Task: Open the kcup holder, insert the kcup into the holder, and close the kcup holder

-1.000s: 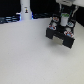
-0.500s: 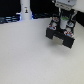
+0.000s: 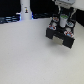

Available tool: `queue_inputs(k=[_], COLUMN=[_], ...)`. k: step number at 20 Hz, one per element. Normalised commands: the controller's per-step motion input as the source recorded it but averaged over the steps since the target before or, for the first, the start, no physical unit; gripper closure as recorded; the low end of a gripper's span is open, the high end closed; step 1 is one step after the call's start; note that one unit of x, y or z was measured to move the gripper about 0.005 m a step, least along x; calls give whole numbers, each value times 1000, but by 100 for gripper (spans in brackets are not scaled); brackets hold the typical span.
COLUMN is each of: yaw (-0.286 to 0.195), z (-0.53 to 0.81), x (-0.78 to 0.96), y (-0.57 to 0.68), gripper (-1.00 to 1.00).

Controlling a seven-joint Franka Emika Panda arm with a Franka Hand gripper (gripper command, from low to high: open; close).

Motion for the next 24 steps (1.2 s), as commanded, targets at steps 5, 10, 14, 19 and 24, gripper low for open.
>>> queue_inputs(k=[5, 10, 14, 19, 24], yaw=[-6, -7, -9, 0, 0], z=[-1, -1, -3, 0, -162], x=[-108, 26, 53, 156, 299], y=[-147, -171, -189, -13, 0], gripper=[100, 100, 100, 100, 100])
